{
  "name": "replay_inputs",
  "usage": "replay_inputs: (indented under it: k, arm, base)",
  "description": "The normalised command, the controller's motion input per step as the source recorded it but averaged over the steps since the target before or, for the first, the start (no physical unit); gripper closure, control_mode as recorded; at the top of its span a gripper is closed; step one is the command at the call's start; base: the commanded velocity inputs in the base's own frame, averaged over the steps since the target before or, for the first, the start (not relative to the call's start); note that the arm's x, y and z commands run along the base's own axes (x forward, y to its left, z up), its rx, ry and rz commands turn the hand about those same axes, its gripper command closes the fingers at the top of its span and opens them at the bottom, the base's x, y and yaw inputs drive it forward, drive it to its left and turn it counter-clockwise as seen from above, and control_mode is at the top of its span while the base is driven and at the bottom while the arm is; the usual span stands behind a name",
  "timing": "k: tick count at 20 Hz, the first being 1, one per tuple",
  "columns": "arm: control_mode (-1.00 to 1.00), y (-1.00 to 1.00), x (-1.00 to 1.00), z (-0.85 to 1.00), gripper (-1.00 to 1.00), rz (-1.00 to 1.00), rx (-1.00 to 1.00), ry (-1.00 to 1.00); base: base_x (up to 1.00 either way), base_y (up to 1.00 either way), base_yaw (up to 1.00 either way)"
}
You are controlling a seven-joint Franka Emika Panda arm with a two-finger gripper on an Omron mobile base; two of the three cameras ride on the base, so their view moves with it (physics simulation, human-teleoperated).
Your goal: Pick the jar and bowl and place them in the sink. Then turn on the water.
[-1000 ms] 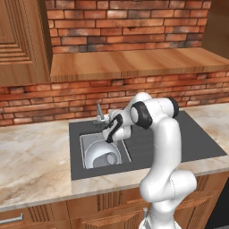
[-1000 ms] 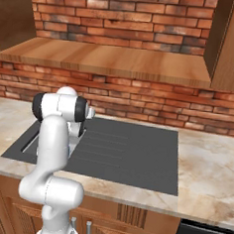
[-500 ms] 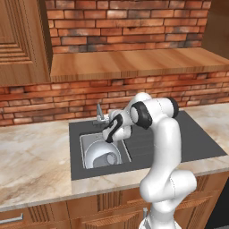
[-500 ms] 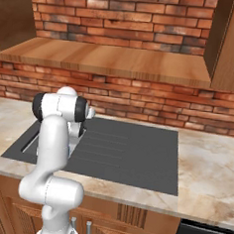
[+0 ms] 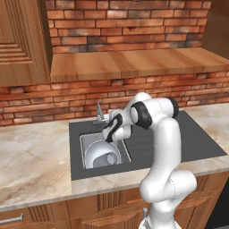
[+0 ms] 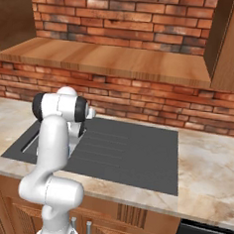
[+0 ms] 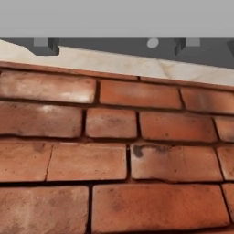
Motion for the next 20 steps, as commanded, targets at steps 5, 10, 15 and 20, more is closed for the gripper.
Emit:
replay_inputs:
  k: [5,10,15,20]
  arm:
    - [-1.00,-0.06,0.00,0.00,-1.00,-0.01,0.00,0.00]
    - [-1.00,-0.06,0.00,0.00,-1.00,0.00,0.00,0.00]
    - [-1.00,-0.16,0.00,0.00,-1.00,0.00,0.00,0.00]
    - [-1.00,-0.19,0.00,0.00,-1.00,0.00,0.00,0.00]
  base:
    - [0.00,0.00,0.00]
    - [0.00,0.00,0.00]
    - [0.00,0.00,0.00]
    - [0.00,0.00,0.00]
